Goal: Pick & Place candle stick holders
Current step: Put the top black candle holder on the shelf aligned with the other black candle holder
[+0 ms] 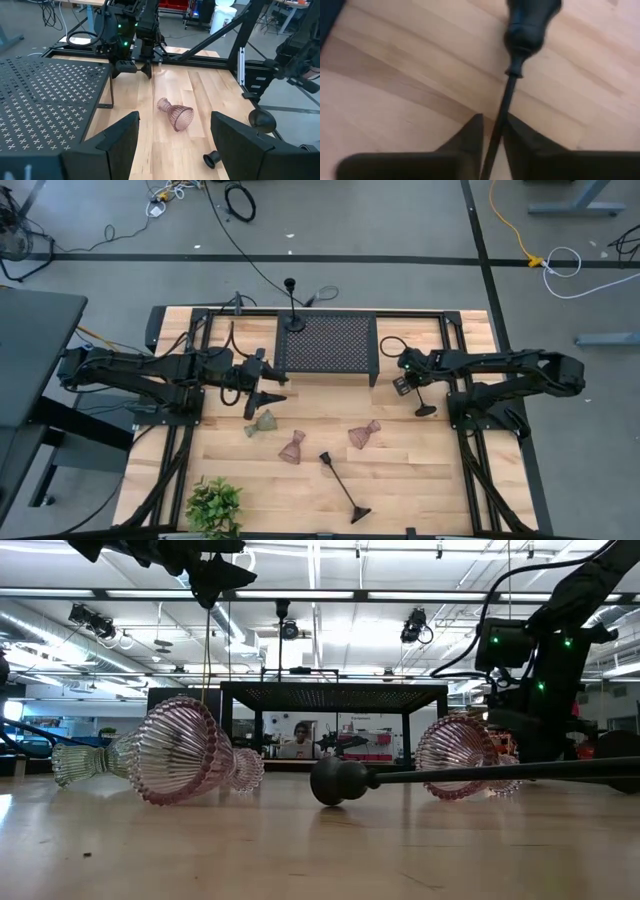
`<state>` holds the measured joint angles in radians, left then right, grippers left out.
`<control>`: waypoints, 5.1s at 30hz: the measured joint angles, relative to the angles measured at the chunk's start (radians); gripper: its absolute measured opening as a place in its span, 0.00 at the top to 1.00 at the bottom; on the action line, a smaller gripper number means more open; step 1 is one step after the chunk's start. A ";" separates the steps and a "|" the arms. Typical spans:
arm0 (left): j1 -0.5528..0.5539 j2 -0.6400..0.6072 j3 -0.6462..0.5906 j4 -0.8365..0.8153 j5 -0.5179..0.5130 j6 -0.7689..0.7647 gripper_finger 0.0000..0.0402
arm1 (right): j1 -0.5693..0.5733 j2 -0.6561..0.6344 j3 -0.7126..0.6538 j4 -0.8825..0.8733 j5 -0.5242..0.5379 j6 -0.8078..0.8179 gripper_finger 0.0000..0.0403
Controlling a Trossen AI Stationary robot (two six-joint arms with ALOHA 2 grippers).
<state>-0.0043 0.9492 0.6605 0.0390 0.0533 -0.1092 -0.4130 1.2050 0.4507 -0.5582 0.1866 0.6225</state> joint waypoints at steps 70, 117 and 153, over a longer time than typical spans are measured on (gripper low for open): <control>0.000 0.000 0.000 -0.014 -0.038 0.013 0.38 | -0.136 0.452 0.299 1.939 -0.629 -0.383 1.00; 0.000 0.000 0.000 -0.013 -0.038 0.044 0.38 | -0.271 0.803 0.615 1.880 -0.738 -0.297 1.00; 0.000 0.000 0.000 -0.013 -0.038 0.009 0.38 | -0.259 0.796 0.615 1.803 -0.810 -0.245 0.73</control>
<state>-0.0040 0.9493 0.6609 0.0257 0.0154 -0.1006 -0.6718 2.0013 1.0660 1.2444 -0.6235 0.3776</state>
